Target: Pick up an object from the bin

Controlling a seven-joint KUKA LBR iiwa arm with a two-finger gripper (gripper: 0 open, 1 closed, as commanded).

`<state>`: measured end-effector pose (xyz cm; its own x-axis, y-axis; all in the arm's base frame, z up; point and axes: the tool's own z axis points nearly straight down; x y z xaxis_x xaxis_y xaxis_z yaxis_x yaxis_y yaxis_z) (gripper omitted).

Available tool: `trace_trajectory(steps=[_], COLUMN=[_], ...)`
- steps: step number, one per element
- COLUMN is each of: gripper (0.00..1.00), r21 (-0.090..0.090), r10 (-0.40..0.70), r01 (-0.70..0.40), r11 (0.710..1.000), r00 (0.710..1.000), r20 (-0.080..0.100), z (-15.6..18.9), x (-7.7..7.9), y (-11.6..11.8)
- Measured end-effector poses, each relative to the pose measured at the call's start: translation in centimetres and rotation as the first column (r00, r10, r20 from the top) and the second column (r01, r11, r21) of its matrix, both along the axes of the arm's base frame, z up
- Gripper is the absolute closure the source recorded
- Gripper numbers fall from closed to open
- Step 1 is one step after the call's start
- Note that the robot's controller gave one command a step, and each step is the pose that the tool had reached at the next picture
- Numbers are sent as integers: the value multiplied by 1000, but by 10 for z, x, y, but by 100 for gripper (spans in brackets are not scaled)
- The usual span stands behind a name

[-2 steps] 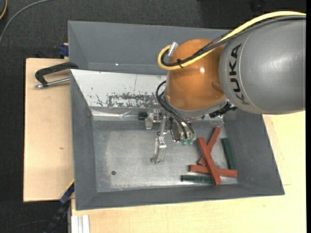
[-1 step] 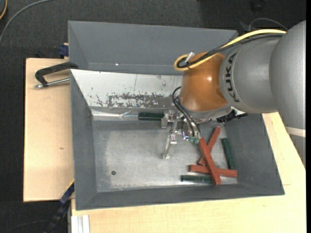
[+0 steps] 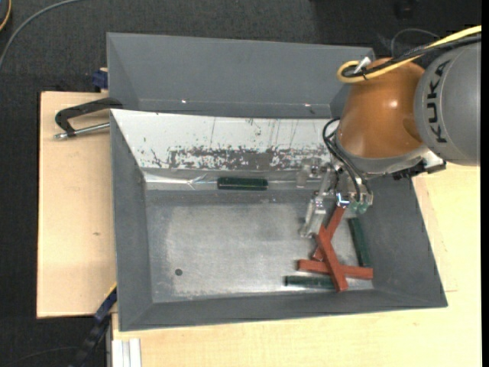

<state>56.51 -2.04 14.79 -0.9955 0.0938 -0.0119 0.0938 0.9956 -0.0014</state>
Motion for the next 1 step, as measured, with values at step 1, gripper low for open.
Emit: trace_trajectory(steps=[1], gripper=[0], r21=[5], r10=[406], r01=[-406], r11=[914], r00=[914], r20=[-15], z=[-76], x=[-27], y=[-86])
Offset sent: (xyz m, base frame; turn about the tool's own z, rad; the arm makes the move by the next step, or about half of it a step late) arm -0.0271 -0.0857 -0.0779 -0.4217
